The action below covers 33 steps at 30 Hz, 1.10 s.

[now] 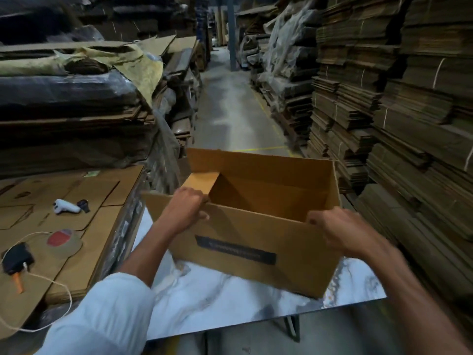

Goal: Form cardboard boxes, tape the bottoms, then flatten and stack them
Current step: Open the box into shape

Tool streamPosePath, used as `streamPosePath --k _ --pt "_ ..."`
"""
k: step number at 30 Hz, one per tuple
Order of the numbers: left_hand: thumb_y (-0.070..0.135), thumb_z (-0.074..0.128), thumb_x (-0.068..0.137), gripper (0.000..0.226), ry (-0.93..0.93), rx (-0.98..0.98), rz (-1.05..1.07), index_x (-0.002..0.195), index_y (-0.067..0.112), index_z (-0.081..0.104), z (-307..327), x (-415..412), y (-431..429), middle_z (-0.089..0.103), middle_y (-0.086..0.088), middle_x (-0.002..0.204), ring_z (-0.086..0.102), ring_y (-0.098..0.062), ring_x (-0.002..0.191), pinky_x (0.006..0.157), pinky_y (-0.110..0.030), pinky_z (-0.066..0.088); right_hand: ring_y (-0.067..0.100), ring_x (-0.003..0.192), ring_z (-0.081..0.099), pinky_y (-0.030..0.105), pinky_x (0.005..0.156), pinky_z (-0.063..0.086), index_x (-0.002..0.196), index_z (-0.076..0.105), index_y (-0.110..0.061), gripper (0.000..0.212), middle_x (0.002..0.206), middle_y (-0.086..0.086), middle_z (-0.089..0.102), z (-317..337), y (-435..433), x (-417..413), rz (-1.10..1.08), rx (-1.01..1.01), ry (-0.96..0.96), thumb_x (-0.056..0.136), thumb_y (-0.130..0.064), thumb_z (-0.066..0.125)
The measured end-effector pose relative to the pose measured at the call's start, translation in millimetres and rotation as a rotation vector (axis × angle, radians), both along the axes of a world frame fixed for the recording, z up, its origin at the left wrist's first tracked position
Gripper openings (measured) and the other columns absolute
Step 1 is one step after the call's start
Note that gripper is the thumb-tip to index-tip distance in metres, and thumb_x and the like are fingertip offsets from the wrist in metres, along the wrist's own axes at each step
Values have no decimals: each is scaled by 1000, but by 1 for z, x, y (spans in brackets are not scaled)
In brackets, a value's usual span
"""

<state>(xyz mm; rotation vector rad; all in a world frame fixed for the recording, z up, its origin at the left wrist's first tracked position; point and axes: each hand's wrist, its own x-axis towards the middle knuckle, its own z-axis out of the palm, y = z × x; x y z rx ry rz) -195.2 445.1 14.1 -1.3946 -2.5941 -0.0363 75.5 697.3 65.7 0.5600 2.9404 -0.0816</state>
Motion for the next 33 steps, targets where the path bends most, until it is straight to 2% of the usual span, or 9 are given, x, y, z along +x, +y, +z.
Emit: streamPosePath --k 2,4,10,13,17,21,25,28,33 --pt "68 69 77 51 -107 -48 58 96 21 69 -1 3 -7 65 7 87 61 -11 81 81 -26 50 3 74 57 19 60 44 114 60 -29 28 91 -11 59 -2 21 11 -98 62 31 94 -10 63" --pt "73 64 76 57 -188 -50 60 90 17 67 -5 15 -3 63 5 84 60 -11 76 65 -19 42 10 81 59 24 69 47 114 60 -27 24 95 -6 59 -6 22 9 -106 118 40 94 -15 65" --pt "70 61 82 55 -201 -119 26 85 15 64 -13 58 35 59 3 77 58 -12 72 66 -24 41 7 77 59 17 58 38 113 60 -27 17 92 -8 62 -37 -53 -64 164 -69 193 97 -31 64" --pt "61 62 90 41 -566 -123 -47 91 21 72 -1 57 43 68 1 80 62 -15 72 64 -26 43 10 72 54 24 62 38 108 60 -25 12 89 -6 61 -48 -82 -85 272 -95 230 99 -31 61" --pt "62 31 101 65 -939 -37 23 115 15 74 24 40 36 73 -3 110 67 -20 100 92 -37 52 12 76 58 30 80 50 115 60 -26 19 90 -6 65 -61 -86 -82 290 -69 299 97 -30 64" --pt "42 48 105 40 -730 -448 24 141 28 58 13 32 52 60 2 141 58 -23 121 105 -42 46 10 75 59 33 88 51 112 62 -28 15 89 -7 66 -66 -86 -78 306 -62 338 97 -27 64" --pt "43 50 103 39 -732 -706 186 139 29 54 2 25 64 61 2 135 58 -23 117 105 -42 47 7 75 52 30 89 47 110 61 -28 13 95 -8 68 -67 -84 -74 332 -61 356 97 -28 64" --pt "39 45 106 37 -639 -677 176 135 21 57 4 29 63 63 -3 129 61 -23 112 101 -39 49 6 75 51 30 91 46 110 61 -28 12 93 -9 65 -68 -82 -75 341 -55 372 98 -29 63" --pt "44 58 100 32 -400 -390 157 110 16 70 27 31 33 68 1 98 64 -13 88 87 -31 54 5 75 54 28 90 47 110 61 -29 12 88 -14 59 -69 -79 -78 335 -43 374 99 -33 61"
